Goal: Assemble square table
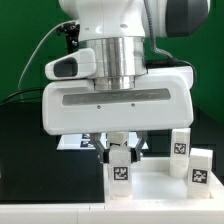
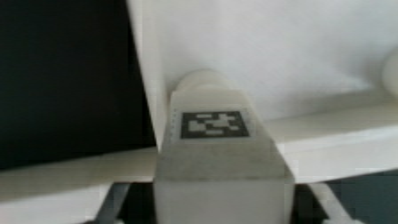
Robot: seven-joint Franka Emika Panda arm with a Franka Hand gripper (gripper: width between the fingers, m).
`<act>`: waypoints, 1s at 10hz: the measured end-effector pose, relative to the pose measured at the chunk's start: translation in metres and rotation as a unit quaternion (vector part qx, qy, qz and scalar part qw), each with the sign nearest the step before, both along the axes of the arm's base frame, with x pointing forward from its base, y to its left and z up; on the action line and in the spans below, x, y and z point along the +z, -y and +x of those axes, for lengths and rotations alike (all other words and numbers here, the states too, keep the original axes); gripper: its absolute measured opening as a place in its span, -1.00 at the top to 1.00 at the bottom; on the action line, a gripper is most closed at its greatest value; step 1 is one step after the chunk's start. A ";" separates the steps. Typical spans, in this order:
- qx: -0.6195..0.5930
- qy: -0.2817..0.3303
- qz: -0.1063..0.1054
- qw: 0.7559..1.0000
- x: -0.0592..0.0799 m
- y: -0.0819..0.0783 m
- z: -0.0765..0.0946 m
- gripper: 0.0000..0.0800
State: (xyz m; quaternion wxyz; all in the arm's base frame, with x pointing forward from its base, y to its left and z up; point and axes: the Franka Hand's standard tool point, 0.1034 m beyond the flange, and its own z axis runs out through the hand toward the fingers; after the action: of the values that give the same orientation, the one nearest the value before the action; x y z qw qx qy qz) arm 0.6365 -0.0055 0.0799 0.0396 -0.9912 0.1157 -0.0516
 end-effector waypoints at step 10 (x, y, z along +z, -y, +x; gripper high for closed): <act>-0.593 -0.035 0.063 0.802 -0.001 -0.001 -0.004 0.29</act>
Offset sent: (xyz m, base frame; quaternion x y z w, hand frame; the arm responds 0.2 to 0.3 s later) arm 0.0055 -0.0070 0.0013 -0.0816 0.0210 0.2541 0.9635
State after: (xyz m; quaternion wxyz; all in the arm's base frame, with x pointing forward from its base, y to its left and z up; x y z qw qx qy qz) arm 0.6327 -0.0045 0.0788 0.0595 -0.7260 0.6848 -0.0233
